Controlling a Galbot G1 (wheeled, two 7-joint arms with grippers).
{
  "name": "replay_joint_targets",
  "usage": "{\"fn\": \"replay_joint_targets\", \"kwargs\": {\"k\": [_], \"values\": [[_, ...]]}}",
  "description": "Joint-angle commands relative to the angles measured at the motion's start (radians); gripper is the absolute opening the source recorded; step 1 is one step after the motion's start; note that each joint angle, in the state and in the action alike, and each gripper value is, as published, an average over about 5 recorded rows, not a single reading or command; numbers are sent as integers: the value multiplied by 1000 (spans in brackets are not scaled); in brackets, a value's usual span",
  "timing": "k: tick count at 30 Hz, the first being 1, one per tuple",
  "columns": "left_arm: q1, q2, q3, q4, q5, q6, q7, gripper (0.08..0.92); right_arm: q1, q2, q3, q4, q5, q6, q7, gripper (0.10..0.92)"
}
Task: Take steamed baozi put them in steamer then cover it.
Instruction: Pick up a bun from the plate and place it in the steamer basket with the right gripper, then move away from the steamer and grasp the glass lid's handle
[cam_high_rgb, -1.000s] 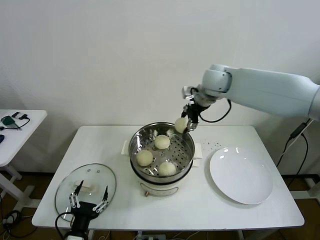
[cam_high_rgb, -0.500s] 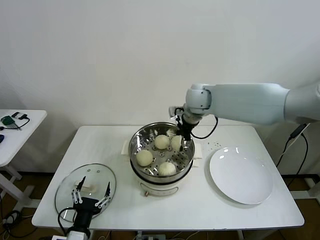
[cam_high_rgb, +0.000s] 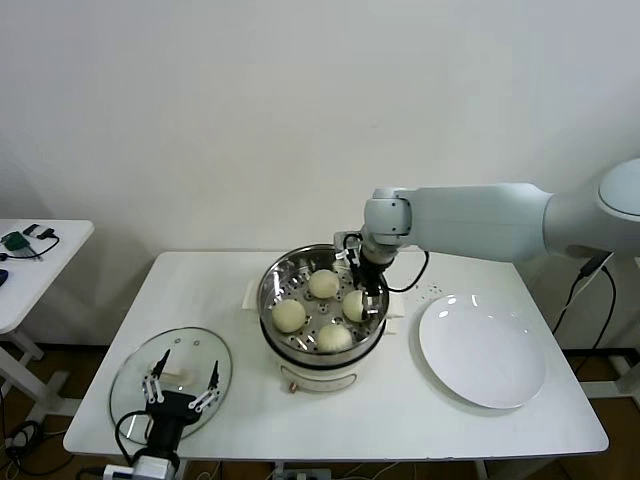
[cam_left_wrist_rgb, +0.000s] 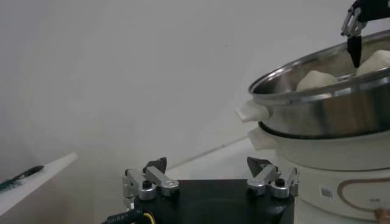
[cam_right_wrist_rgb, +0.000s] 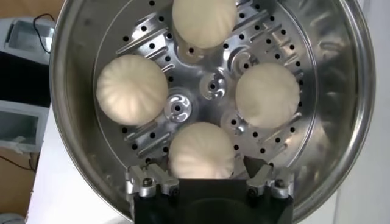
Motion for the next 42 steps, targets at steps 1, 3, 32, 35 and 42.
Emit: {"fn": "replay_joint_targets", "kwargs": {"k": [1, 3, 32, 35, 42], "values": [[-4, 1, 1, 3, 0, 1, 0, 823, 20, -24, 21, -6, -6, 17, -26, 822], [-3, 1, 1, 3, 0, 1, 0, 823, 39, -47, 37, -7, -8, 32, -35, 823], [13, -8, -21, -17, 76, -11, 6, 823, -662, -816, 729, 170, 78, 770, 557, 823], [27, -20, -18, -27, 110, -16, 10, 823, -809, -821, 861, 169, 77, 826, 639, 823], [45, -51, -4, -40, 220, -22, 2, 823, -1353, -733, 1489, 177, 12, 791, 719, 823]]}}
